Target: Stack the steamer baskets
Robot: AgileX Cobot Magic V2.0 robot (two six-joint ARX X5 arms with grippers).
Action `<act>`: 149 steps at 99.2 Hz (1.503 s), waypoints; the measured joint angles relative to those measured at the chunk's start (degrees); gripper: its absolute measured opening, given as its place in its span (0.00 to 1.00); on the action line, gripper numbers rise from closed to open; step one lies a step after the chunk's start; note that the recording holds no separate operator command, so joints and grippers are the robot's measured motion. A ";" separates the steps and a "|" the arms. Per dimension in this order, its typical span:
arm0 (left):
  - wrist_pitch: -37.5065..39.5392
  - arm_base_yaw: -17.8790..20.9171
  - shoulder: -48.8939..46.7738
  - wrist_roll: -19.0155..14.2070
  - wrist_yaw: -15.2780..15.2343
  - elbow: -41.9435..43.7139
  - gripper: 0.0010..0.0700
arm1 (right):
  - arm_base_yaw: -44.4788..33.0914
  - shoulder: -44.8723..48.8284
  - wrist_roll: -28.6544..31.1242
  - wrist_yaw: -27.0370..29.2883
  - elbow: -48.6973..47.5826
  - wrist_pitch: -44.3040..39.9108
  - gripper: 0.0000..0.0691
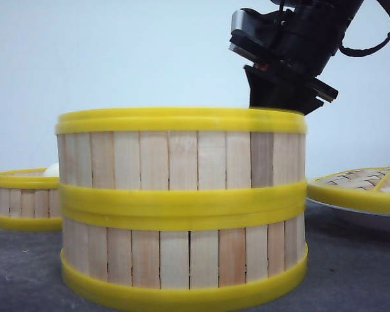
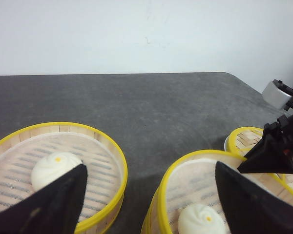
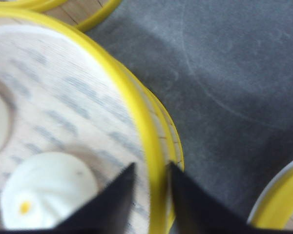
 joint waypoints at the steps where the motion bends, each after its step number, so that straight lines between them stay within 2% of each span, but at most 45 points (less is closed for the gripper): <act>1: 0.00 0.00 0.00 0.00 0.00 0.00 0.72 | 0.00 0.00 0.02 0.00 0.00 0.00 0.35; 6: 0.00 0.00 0.00 0.00 0.00 -0.02 0.72 | 0.00 0.00 0.42 0.00 0.00 0.07 0.46; 12: -0.02 0.00 0.00 0.02 0.00 -0.02 0.72 | 0.00 0.00 0.63 0.00 0.00 0.39 0.52; 33: -1.46 0.00 0.04 0.02 -0.44 0.00 0.72 | 0.00 -2.05 0.85 -0.04 0.00 1.73 0.55; 52: -1.64 0.37 0.26 0.70 -6.93 0.00 0.72 | 0.00 -12.79 0.85 0.42 0.04 2.29 0.55; 63: -1.51 2.19 1.84 1.79 -10.56 0.00 0.72 | 0.00 -19.85 0.87 1.31 0.13 2.25 0.55; 69: -1.20 3.80 3.56 2.19 -11.37 0.00 0.72 | 0.00 -23.02 0.92 1.31 0.13 2.21 0.55; 90: 0.37 10.78 13.14 2.36 -11.74 1.90 0.72 | 0.00 -31.12 1.88 1.29 0.13 1.70 0.55; 112: -0.09 16.72 25.31 2.36 -11.06 10.01 0.72 | 0.00 -34.10 2.38 1.27 0.13 -0.37 0.55; 126: -0.55 17.68 33.16 2.19 -9.22 12.44 0.72 | 0.00 -34.36 2.38 1.27 0.13 -1.60 0.55; 149: -0.72 18.32 42.84 1.46 -9.16 13.51 0.72 | 0.00 -34.36 2.38 1.27 0.13 -2.47 0.55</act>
